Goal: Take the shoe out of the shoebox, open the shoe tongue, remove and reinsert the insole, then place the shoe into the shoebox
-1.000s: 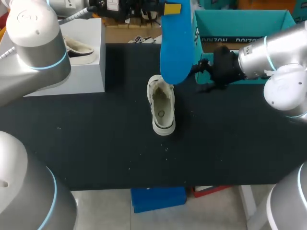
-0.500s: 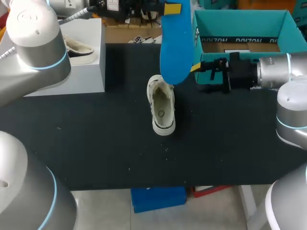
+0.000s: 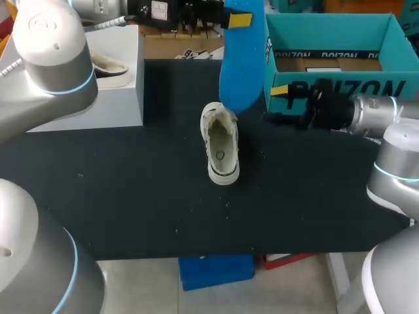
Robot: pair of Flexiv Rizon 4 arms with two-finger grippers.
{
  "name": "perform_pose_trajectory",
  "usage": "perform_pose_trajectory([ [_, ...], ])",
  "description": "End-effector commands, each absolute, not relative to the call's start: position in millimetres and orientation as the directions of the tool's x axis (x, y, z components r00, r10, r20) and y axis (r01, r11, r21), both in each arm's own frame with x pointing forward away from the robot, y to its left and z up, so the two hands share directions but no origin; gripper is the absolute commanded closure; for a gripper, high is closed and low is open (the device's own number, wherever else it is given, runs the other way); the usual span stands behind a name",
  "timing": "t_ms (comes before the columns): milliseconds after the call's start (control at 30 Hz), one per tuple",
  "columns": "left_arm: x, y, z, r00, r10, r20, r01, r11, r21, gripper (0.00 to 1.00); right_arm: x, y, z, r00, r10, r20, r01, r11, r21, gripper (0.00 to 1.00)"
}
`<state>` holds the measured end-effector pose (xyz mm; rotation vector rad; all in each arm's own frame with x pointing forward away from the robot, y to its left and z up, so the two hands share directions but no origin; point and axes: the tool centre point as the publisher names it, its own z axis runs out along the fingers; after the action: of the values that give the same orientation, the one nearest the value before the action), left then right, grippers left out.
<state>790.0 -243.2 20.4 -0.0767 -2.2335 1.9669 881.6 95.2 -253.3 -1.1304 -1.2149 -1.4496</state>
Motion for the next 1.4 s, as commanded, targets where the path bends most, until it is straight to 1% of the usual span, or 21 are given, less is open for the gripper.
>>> perform_pose_trajectory([
  [33, 787, -245, 16, -0.990, 0.138, 0.019, 0.004, 0.166, -0.986, 1.00, 886, 97, -255, -0.172, -0.086, 0.981, 0.982, -0.099, 0.163, 0.00],
  [133, 779, -248, 9, -0.986, 0.111, -0.126, 0.151, 0.256, -0.955, 1.00, 886, 97, -255, -0.172, -0.086, 0.981, 0.982, -0.099, 0.163, 0.00],
  [233, 770, -252, 2, -0.969, 0.109, -0.223, 0.247, 0.315, -0.917, 1.00, 886, 97, -255, -0.172, -0.086, 0.981, 0.982, -0.099, 0.163, 0.00],
  [333, 758, -256, -11, -0.913, 0.133, -0.385, 0.403, 0.422, -0.812, 1.00, 886, 97, -255, -0.172, -0.086, 0.981, 0.982, -0.099, 0.163, 0.00],
  [400, 749, -258, -20, -0.868, 0.145, -0.475, 0.485, 0.453, -0.748, 1.00, 886, 97, -255, -0.172, -0.086, 0.981, 0.982, -0.099, 0.163, 0.00],
  [467, 741, -258, -29, -0.841, 0.134, -0.525, 0.525, 0.441, -0.728, 1.00, 886, 97, -255, -0.172, -0.086, 0.981, 0.982, -0.099, 0.163, 0.00],
  [500, 740, -258, -30, -0.849, 0.118, -0.515, 0.512, 0.423, -0.747, 1.00, 886, 97, -255, -0.172, -0.086, 0.981, 0.982, -0.099, 0.163, 0.00],
  [1100, 740, -258, -30, -0.849, 0.118, -0.515, 0.512, 0.423, -0.747, 1.00, 886, 97, -255, -0.172, -0.086, 0.981, 0.982, -0.099, 0.163, 0.00],
  [1133, 734, -260, -33, -0.826, 0.125, -0.549, 0.547, 0.412, -0.729, 1.00, 886, 97, -255, -0.172, -0.086, 0.981, 0.982, -0.099, 0.163, 0.00],
  [1167, 728, -261, -37, -0.808, 0.136, -0.573, 0.578, 0.368, -0.728, 1.00, 886, 97, -255, -0.172, -0.086, 0.981, 0.982, -0.099, 0.163, 0.00],
  [1400, 703, -249, -81, -0.753, 0.162, -0.638, 0.650, 0.331, -0.684, 1.00, 886, 97, -255, -0.172, -0.086, 0.981, 0.982, -0.099, 0.163, 0.00],
])
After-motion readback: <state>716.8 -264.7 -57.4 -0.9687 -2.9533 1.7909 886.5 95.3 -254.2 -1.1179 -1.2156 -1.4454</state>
